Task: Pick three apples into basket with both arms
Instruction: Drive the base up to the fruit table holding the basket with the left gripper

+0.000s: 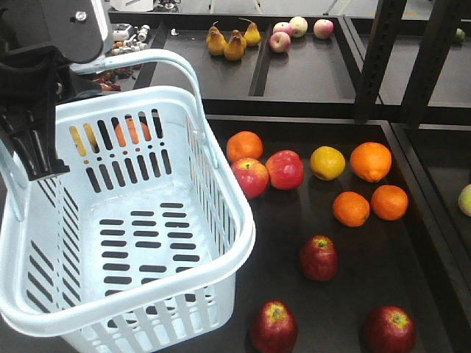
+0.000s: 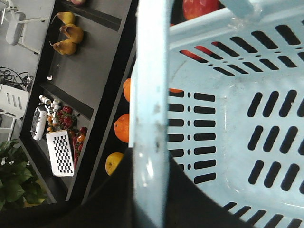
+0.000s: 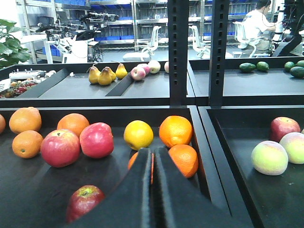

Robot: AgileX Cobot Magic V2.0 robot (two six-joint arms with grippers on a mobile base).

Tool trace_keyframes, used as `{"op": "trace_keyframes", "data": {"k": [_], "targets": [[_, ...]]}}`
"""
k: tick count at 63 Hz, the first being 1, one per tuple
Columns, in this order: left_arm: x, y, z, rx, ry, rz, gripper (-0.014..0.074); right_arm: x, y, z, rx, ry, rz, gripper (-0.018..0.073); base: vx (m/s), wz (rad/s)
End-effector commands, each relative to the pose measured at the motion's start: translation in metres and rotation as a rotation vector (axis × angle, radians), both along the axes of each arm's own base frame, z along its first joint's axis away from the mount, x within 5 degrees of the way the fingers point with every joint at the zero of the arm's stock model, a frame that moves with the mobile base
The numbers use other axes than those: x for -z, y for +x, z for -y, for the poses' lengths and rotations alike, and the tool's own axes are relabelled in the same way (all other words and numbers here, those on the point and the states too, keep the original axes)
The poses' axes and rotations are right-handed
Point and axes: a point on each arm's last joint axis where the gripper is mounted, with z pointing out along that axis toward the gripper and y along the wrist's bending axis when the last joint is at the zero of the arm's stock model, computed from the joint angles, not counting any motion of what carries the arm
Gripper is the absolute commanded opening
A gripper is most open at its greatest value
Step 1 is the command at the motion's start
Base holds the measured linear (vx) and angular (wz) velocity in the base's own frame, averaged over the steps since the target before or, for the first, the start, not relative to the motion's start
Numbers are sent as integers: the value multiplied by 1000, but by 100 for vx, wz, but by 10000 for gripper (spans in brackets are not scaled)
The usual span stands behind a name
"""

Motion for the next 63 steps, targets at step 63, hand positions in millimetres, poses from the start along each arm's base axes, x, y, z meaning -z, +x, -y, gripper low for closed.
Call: {"op": "trace_keyframes", "data": {"k": [63], "targets": [[-23,-5,-5,6,-73,115,-6,-4,0,-1,-7,-13,80,-8,0,0]]}}
